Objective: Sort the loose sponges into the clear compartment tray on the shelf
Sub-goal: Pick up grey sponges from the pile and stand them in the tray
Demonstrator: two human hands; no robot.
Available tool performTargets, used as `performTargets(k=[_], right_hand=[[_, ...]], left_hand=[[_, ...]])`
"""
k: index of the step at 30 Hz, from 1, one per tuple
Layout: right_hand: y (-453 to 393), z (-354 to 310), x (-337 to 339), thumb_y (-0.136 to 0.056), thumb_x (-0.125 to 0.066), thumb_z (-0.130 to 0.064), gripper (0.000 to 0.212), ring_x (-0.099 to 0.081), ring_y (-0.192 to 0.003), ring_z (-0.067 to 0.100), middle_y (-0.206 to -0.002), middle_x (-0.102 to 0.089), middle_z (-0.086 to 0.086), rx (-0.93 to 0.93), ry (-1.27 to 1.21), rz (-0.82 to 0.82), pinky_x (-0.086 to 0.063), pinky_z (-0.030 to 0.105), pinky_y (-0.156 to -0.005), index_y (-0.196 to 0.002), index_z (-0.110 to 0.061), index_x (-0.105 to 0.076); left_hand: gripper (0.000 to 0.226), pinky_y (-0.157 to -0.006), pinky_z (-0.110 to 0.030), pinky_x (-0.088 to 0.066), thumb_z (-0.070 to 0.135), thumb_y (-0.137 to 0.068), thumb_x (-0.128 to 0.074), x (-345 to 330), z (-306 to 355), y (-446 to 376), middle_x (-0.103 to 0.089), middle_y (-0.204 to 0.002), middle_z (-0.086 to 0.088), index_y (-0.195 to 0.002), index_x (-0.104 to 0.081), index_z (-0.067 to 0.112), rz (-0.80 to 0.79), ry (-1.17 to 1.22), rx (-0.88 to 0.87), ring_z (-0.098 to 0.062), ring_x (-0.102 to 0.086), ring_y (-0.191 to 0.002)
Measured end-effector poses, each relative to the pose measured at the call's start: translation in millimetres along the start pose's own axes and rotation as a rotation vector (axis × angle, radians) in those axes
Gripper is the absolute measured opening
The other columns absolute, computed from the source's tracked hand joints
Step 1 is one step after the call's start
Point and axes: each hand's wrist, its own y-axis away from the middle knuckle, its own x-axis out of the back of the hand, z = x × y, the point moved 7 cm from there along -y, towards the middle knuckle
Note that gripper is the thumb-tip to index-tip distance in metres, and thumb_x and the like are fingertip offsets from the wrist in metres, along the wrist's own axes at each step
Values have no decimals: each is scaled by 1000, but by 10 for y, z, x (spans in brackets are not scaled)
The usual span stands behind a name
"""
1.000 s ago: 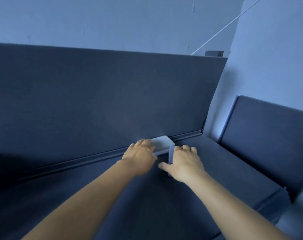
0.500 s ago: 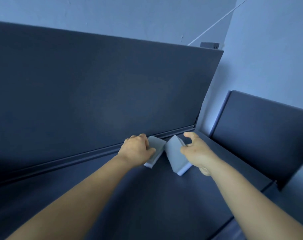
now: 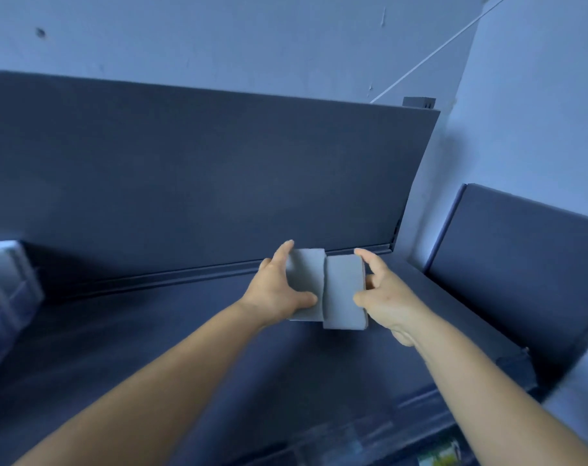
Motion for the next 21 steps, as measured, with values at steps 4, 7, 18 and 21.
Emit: performTargets(k=[4,7,18,21], right_hand=[[295,-213,-22,-85,-48,-10,66,-60,-104,23,-117,-59,-8,144,-5,-52,-49,28,-74,-137,-48,-31],[533,-403,-71,-89,-55,-22,47,-58,-96,16,-114,-58,-8,282,68,-38,-47,25,-68,-130,-40,-41],[1177,-1001,-669,-79,-68,-24,25,-59,-84,14,-95,-62,-11,500,106,-76,-45,27,-66,-98,-34,-55],[1378,-1205,-921,-81,-67,-22,35,-59,-94,12,-104,-61,-14,548,138,-97,-46,25,-70,-112,-34,-56]], left_hand=[[82,-58,-18,-43,22,-79,-72,145,175,432,-34,-123,9,-142,-25,42,103,-72,-66,-15,-49,-95],[63,-57,-17,-42,20,-79,-71,317,226,761,-35,-124,15,-130,-37,38,209,-88,-109,-10,-49,-85],[37,-64,-16,-41,20,-84,-65,1207,133,1805,-55,-111,9,-116,-51,27,435,-249,-83,-6,-50,-74],[45,-77,-21,-44,19,-86,-64,1472,62,2093,-54,-114,5,-128,-52,28,457,-289,-72,-13,-54,-87]])
